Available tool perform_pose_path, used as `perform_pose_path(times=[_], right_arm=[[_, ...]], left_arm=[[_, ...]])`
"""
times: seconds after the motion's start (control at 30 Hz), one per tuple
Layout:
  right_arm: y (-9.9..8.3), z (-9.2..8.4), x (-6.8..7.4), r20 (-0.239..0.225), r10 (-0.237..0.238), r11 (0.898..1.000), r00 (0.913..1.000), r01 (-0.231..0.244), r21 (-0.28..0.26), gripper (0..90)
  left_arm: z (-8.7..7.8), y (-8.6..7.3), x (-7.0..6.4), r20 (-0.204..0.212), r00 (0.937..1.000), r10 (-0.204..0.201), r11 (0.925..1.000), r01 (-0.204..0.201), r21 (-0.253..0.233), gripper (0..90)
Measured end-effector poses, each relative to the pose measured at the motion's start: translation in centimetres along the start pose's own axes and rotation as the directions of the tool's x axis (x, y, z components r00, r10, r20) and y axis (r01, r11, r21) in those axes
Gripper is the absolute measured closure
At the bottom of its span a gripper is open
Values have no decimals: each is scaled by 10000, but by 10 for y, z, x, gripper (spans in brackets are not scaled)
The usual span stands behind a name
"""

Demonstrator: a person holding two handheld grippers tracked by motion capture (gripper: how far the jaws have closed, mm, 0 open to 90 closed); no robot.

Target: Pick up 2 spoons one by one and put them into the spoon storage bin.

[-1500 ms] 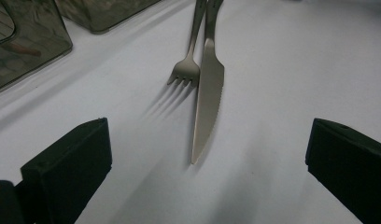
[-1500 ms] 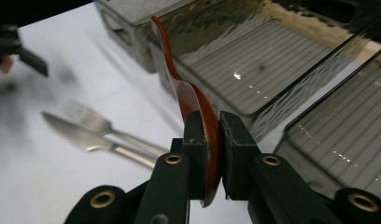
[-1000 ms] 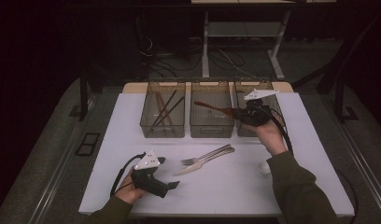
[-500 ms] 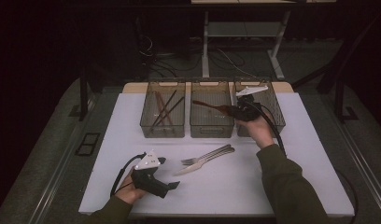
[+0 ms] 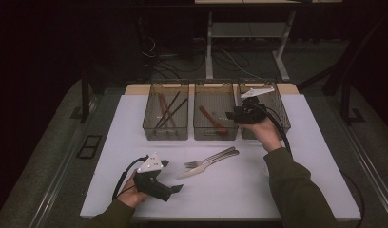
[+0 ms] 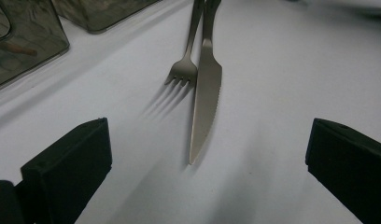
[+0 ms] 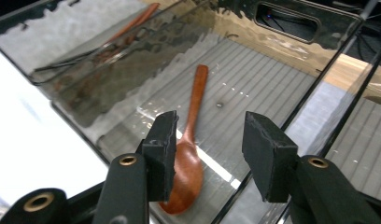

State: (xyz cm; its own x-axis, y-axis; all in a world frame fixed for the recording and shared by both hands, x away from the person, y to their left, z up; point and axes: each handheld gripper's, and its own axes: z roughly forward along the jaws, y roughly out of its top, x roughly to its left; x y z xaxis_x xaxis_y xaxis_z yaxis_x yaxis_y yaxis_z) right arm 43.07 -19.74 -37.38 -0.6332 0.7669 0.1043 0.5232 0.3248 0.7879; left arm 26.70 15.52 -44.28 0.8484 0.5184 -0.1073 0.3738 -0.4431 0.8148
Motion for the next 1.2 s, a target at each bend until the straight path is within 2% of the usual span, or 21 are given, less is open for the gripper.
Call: perform_pose_path(times=[0.17, 0.4, 0.53, 0.73, 1.07, 1.2], right_arm=[[-1, -9, 3, -461, -5, 9999, 9989, 0, -117, 522], [-8, -25, 7, -830, -223, 9997, 9963, 215, -101, 519], [-15, -33, 9, -980, -367, 9993, 9945, 372, 33, 570], [-29, -43, 7, -1224, -337, 9991, 9919, 366, 218, 654], [-55, -66, -2, -1134, -590, 9961, 9918, 659, 587, 863], [-67, -74, -7, -1041, -545, 9952, 9931, 625, 755, 895]], left_arm=[[0, 0, 0, -5, 10000, -4, 10000, 4, -2, 0], [0, 0, 0, -8, 10000, 6, 10000, -6, 15, 0], [0, 0, 0, -20, 10000, 31, 10000, -31, 49, 0], [0, 0, 0, -26, 10000, 22, 10000, -22, 46, 0], [-1, 0, 0, -18, 10000, 34, 10000, -34, 35, 0], [-1, 0, 0, -18, 10000, 35, 10000, -35, 38, 0]])
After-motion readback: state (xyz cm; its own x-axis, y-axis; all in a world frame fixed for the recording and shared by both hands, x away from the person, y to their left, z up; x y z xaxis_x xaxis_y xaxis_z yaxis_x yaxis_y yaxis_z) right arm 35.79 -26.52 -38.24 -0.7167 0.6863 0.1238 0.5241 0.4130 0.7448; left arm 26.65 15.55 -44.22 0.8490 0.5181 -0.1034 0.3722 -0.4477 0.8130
